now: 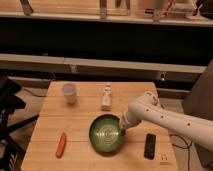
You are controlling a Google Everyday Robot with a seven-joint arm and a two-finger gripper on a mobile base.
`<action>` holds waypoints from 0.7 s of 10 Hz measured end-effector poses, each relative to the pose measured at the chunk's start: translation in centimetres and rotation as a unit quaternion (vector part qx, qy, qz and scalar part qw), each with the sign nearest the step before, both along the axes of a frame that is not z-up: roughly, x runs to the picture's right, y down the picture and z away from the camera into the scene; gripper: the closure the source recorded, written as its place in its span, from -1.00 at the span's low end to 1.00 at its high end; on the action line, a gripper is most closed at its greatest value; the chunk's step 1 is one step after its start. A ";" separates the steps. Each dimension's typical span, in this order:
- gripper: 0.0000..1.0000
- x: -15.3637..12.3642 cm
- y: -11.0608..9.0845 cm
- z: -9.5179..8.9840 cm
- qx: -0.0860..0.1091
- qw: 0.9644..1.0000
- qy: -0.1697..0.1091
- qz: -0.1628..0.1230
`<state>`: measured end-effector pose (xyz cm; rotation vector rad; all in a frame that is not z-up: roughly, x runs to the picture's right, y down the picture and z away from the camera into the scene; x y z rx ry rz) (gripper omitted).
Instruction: Drag the ceramic bowl in a circle
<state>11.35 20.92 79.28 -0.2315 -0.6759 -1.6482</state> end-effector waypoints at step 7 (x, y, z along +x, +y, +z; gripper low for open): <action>0.83 0.5 -0.5 0.2 0.003 1.000 -0.010 -0.018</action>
